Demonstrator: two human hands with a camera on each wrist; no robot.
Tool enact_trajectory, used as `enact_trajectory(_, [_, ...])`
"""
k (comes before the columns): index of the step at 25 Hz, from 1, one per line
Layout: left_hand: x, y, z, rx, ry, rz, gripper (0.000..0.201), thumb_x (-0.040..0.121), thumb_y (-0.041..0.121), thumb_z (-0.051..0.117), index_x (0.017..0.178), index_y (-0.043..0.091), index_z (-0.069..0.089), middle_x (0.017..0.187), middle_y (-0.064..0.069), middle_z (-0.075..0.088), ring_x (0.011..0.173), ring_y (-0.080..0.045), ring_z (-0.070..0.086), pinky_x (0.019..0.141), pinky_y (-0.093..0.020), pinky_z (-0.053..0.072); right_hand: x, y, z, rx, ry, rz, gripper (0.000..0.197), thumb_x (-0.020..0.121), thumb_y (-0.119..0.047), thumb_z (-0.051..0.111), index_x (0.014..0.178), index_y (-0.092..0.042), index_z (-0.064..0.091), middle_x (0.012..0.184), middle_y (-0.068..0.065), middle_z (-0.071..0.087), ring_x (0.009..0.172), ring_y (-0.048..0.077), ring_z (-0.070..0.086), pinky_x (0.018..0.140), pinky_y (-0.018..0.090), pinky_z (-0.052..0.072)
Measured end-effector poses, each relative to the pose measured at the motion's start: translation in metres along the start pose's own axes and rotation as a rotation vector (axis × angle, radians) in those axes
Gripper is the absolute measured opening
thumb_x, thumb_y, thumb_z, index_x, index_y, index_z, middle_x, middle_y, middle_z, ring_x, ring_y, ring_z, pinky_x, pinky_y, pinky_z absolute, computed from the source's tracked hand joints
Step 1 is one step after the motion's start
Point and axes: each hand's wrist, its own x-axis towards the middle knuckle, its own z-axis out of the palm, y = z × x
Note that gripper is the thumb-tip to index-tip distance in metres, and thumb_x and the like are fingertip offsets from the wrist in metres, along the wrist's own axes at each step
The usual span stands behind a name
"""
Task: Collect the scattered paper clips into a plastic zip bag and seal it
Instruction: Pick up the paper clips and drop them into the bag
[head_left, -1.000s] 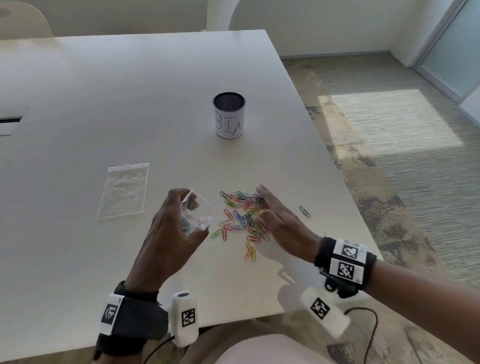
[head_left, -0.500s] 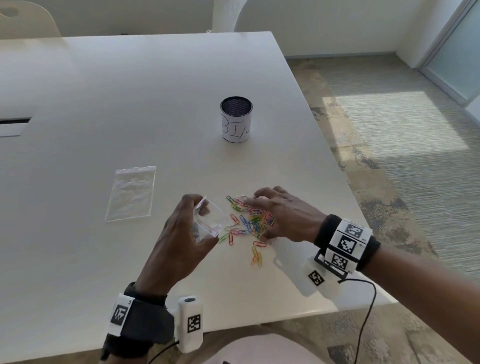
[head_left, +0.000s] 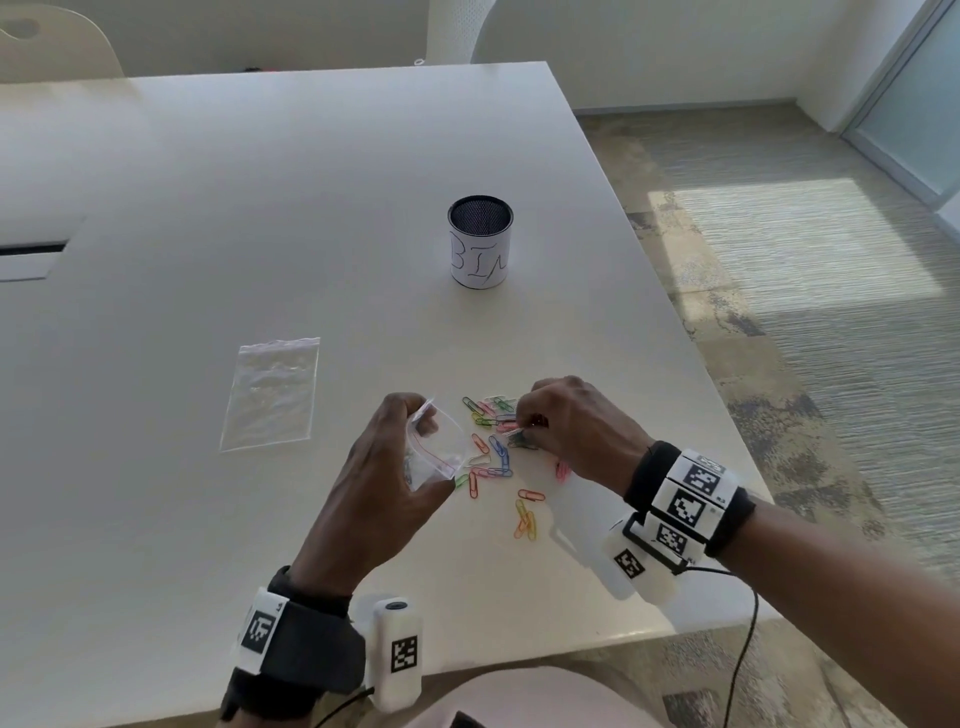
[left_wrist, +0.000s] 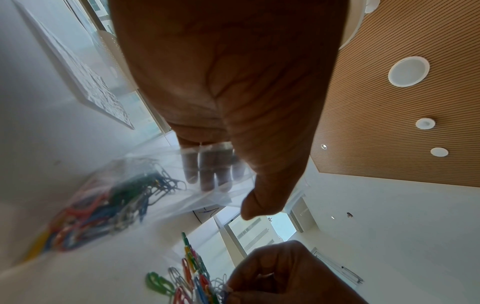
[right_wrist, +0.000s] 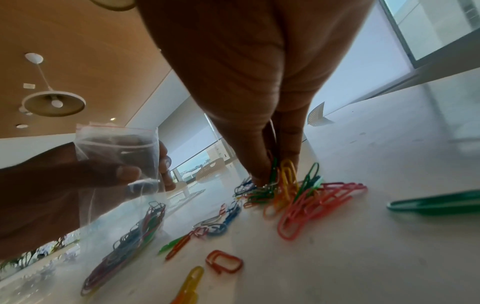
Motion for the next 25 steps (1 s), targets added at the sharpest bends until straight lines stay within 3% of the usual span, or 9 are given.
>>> enact_trajectory(4, [0.0,0.0,-0.002,-0.002,0.004,-0.009,0.052,0.086,0.024,0.081,0.119,0.034,0.043,0.114,0.019,0.054,0.079,-0.012,0.062,0.057,-0.031,0.058,-0.004,-0.006,-0.013,0.255,0.08,0.126,0.005,0.089,-0.011,0.081,0.094,-0.01,0.083,0.09,0.0,0.08,0.077,0.01,0.074,0.075,0.014,0.059])
enact_trajectory(7, [0.001,0.001,-0.001,0.007,0.017,0.004,0.051,0.086,0.025,0.082,0.119,0.033,0.044,0.113,0.017,0.055,0.081,-0.007,0.061,0.059,-0.022,0.052,-0.008,-0.027,-0.03,0.586,0.142,0.187,0.008,0.085,-0.006,0.085,0.092,-0.008,0.083,0.084,0.002,0.082,0.079,0.017,0.078,0.078,0.022,0.064])
enact_trajectory(9, [0.001,0.001,-0.001,0.014,0.025,0.001,0.051,0.086,0.025,0.081,0.119,0.034,0.043,0.113,0.017,0.056,0.086,-0.003,0.061,0.065,-0.017,0.049,-0.009,-0.047,-0.038,0.679,0.146,0.154,0.008,0.085,-0.005,0.084,0.092,-0.007,0.083,0.084,0.003,0.082,0.081,0.018,0.08,0.078,0.023,0.064])
enact_trajectory(12, [0.001,0.001,0.0,0.024,0.026,-0.017,0.055,0.085,0.023,0.08,0.121,0.036,0.041,0.112,0.019,0.056,0.091,0.0,0.06,0.071,-0.014,0.044,-0.004,-0.074,-0.034,0.599,0.133,0.067,0.005,0.086,-0.007,0.084,0.089,-0.01,0.082,0.08,0.001,0.08,0.076,0.016,0.078,0.076,0.03,0.066])
enact_trajectory(14, [0.002,0.001,0.001,0.019,0.021,-0.045,0.058,0.085,0.02,0.079,0.125,0.035,0.041,0.112,0.014,0.058,0.089,-0.004,0.061,0.072,-0.018,0.045,0.001,-0.088,-0.024,0.487,0.136,0.016,0.005,0.087,-0.01,0.082,0.091,-0.012,0.083,0.083,-0.003,0.08,0.075,0.01,0.077,0.075,0.03,0.064])
enact_trajectory(18, [0.003,-0.001,0.0,-0.02,0.026,-0.066,0.053,0.085,0.017,0.078,0.122,0.034,0.044,0.107,0.01,0.063,0.084,-0.011,0.066,0.062,-0.025,0.052,0.008,-0.105,-0.009,0.317,0.103,-0.041,0.011,0.094,-0.013,0.075,0.101,-0.016,0.083,0.093,0.004,0.081,0.075,0.014,0.077,0.072,0.035,0.064])
enact_trajectory(22, [0.004,-0.003,0.0,-0.005,0.032,-0.045,0.053,0.083,0.015,0.082,0.121,0.029,0.047,0.106,0.012,0.062,0.092,-0.005,0.065,0.067,-0.02,0.049,0.004,-0.114,-0.016,0.213,0.008,-0.062,0.02,0.1,-0.006,0.065,0.11,-0.014,0.081,0.086,0.005,0.076,0.057,0.011,0.063,0.058,0.021,0.052])
enact_trajectory(25, [0.003,-0.005,-0.002,-0.005,0.027,-0.05,0.055,0.082,0.016,0.081,0.122,0.031,0.045,0.11,0.011,0.062,0.093,-0.01,0.065,0.07,-0.023,0.049,-0.002,-0.119,-0.026,0.242,0.074,-0.124,0.016,0.1,-0.008,0.067,0.106,-0.011,0.082,0.092,0.007,0.078,0.074,0.017,0.072,0.069,0.03,0.059])
